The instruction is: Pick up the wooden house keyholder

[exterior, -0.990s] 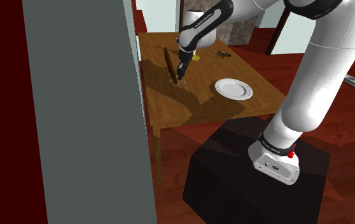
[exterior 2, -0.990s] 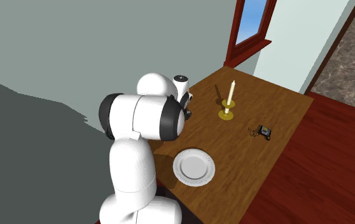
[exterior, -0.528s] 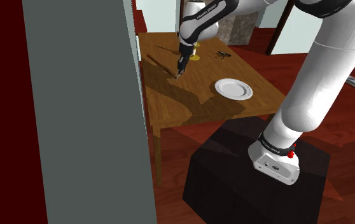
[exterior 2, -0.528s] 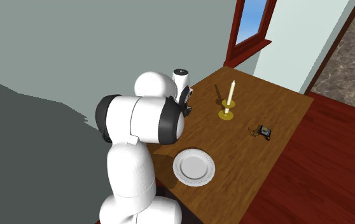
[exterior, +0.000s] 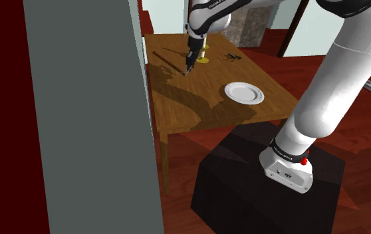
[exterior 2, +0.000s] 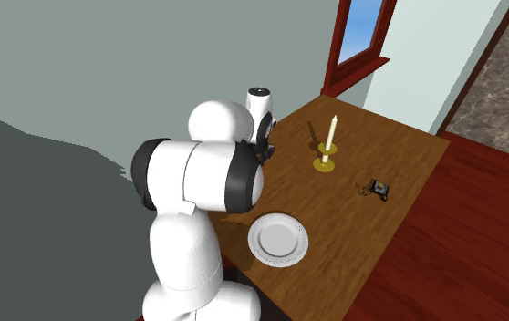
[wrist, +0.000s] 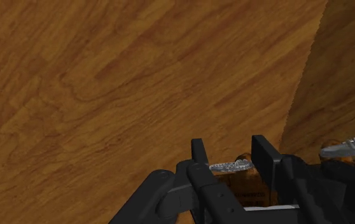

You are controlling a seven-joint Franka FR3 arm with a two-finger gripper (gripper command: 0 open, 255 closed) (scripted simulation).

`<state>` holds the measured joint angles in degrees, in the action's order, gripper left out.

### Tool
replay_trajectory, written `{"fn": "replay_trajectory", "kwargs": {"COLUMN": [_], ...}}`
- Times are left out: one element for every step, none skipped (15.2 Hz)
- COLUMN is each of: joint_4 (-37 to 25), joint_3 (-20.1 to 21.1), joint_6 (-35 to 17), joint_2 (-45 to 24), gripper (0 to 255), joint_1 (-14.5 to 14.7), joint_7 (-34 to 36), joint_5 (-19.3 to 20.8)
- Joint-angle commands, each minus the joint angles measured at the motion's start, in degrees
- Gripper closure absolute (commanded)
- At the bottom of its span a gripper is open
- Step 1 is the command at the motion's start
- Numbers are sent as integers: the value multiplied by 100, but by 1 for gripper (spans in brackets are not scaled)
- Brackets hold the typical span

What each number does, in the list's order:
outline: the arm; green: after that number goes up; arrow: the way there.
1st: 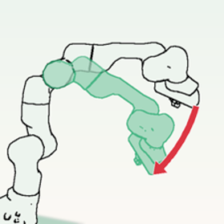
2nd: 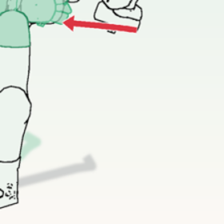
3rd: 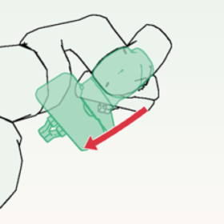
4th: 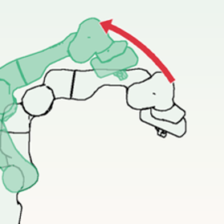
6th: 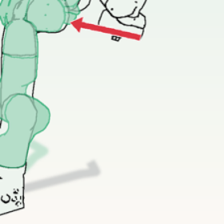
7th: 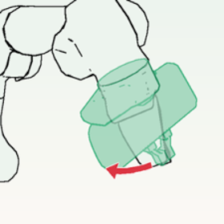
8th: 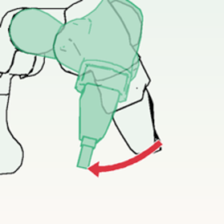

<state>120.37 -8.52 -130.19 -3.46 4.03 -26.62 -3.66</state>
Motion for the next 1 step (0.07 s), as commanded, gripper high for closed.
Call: {"fn": "replay_trajectory", "kwargs": {"joint_4": [-34], "joint_3": [-2], "joint_6": [46], "joint_2": [13], "gripper": [255], "joint_1": [-1], "joint_7": [1], "joint_5": [4]}}
